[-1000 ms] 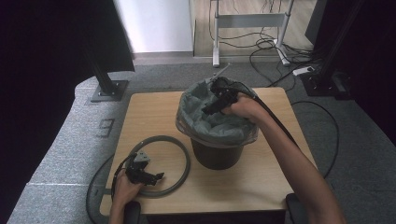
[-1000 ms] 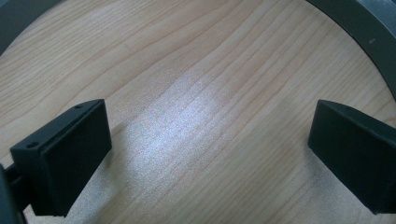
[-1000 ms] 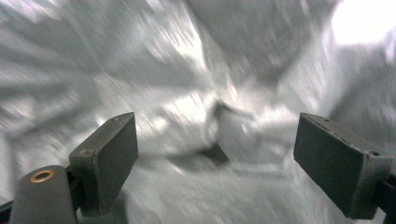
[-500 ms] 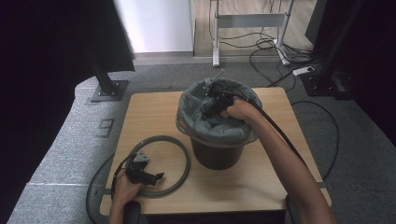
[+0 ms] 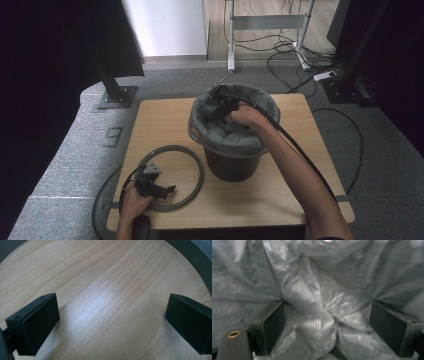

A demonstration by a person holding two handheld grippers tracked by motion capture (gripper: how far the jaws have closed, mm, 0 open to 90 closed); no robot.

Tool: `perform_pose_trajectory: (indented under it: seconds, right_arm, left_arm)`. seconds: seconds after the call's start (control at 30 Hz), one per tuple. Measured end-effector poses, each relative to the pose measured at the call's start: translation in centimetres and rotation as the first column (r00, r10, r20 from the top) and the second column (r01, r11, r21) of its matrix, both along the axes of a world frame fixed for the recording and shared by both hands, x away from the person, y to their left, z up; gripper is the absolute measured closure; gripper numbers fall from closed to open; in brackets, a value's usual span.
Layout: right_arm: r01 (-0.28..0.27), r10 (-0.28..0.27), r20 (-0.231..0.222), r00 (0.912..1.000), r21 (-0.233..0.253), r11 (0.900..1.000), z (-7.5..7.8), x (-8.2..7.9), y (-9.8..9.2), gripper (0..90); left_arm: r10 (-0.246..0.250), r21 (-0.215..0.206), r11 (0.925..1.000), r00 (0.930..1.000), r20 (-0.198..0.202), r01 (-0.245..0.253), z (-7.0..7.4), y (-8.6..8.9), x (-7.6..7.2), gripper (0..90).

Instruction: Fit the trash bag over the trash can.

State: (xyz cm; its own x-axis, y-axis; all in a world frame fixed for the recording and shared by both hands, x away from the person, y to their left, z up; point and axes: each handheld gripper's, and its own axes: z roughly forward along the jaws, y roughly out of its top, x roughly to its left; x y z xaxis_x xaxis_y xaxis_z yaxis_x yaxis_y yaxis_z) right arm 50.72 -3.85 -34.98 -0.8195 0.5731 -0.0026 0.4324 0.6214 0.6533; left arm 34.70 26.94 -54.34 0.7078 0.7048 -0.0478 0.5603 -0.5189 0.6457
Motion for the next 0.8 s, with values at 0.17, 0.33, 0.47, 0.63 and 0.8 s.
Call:
perform_pose_trajectory:
  seconds: [0.17,0.33,0.47,0.63,0.8]
  right_arm:
    - [0.006,-0.006,-0.011,0.9999,-0.013,1.0,-0.4,-0.1,0.4,9.0]
    - [0.024,-0.024,-0.007,0.9997,-0.023,0.999,0.9,-0.6,-0.6,14.2]
    - [0.029,-0.028,0.018,0.9994,-0.028,0.999,2.5,-1.3,-2.9,14.1]
    - [-0.008,0.006,-0.033,0.9995,-0.068,0.998,1.6,-1.9,-4.3,14.0]
    - [-0.052,0.044,-0.076,0.9962,-0.106,0.993,0.0,-1.6,-2.5,13.5]
  left_arm:
    - [-0.003,0.004,1.0,1.0,0.002,0.003,0.0,-0.1,0.0,0.0]
    - [-0.002,0.006,1.0,1.0,0.001,0.002,0.0,-0.1,0.0,0.0]
    - [-0.001,0.007,1.0,1.0,-0.001,0.001,0.0,-0.1,0.0,0.0]
    - [-0.002,0.007,1.0,1.0,-0.002,0.002,0.0,-0.2,0.0,0.0]
    - [-0.005,0.003,1.0,1.0,-0.001,0.005,0.0,-0.1,0.0,0.0]
